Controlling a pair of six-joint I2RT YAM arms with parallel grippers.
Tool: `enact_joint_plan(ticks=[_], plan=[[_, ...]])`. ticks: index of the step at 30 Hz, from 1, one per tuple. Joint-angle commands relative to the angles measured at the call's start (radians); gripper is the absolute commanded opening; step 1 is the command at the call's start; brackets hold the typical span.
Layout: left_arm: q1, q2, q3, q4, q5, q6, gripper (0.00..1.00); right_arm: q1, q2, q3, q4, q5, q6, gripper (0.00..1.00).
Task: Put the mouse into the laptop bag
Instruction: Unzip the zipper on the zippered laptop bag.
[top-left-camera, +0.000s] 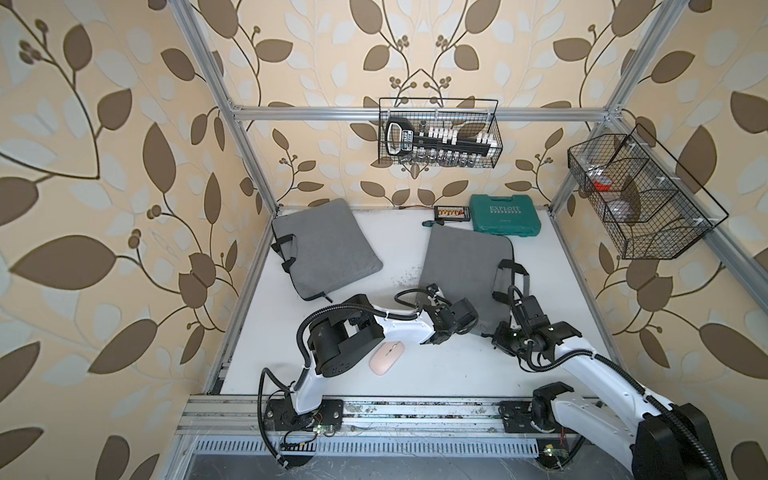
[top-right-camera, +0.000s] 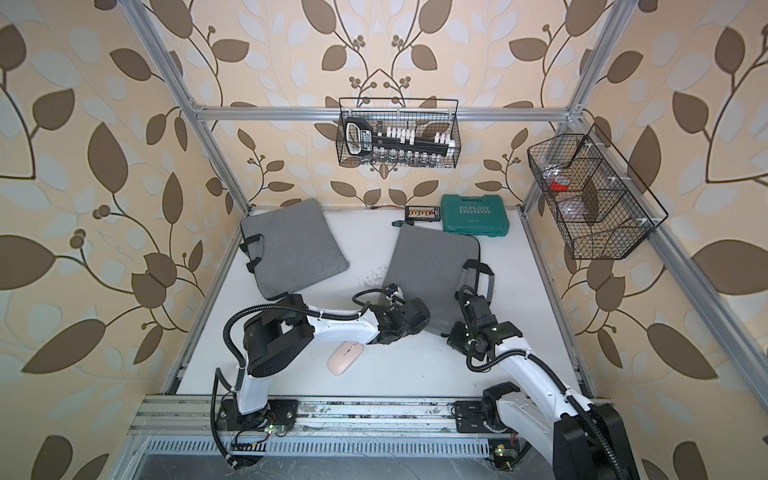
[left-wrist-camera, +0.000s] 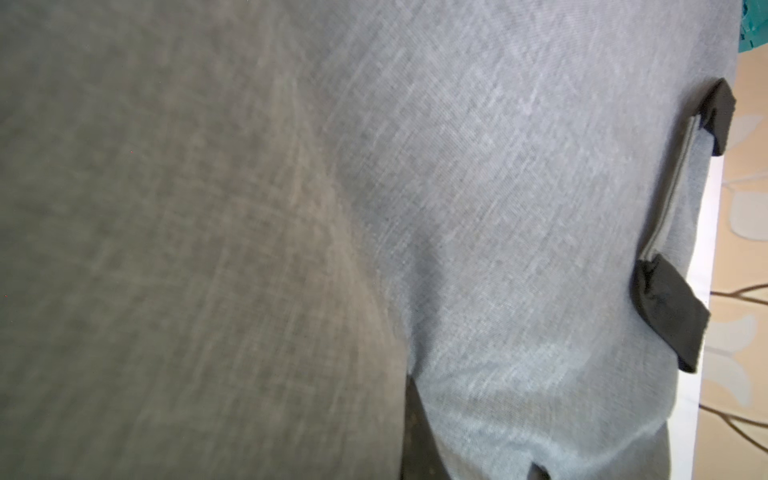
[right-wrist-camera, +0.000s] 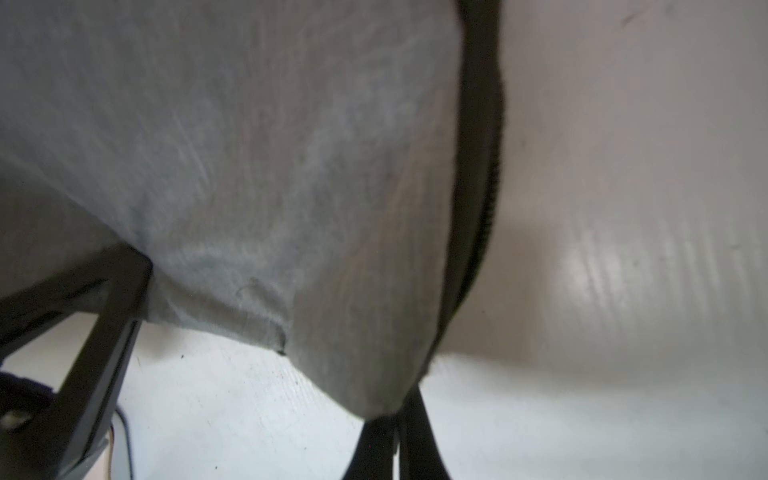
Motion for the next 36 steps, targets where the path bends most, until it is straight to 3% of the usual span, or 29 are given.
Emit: enact_joint_plan(ticks=[1,5,8,10,13,18,22,28,36], plan=[[0.04,0.054,0.011,0.0,-0.033,-0.001,0.0,0.063,-0.017,-0.002,-0.033,-0.035,0.015,0.0],[0.037,0.031,-0.012,0.022,-0.02,-0.006,0.04,0.077,-0.003,0.021,-0.015,-0.016,0.092,0.0],[0.022,-0.018,-0.067,0.063,-0.037,0.003,0.48,0.076,0.034,0.029,0.054,-0.04,0.173,0.0],[0.018,-0.057,-0.097,0.068,-0.037,0.02,0.7,0.084,0.08,0.024,0.127,-0.09,0.201,0.0],[0.018,-0.128,-0.161,0.064,-0.05,0.025,0.84,0.12,0.147,0.042,0.155,-0.063,0.219,0.0],[0.019,-0.275,-0.293,0.04,-0.146,0.043,0.92,0.119,0.162,0.073,0.045,0.135,0.285,0.0],[0.058,-0.371,-0.371,0.015,-0.197,0.064,0.95,0.061,0.133,0.063,-0.031,0.188,0.399,0.0],[0.174,-0.423,-0.45,0.104,-0.142,0.158,0.97,-0.041,0.151,0.088,-0.109,0.213,0.483,0.0],[0.221,-0.279,-0.401,0.268,0.03,0.233,0.93,-0.071,0.192,0.115,-0.089,0.153,0.498,0.0]])
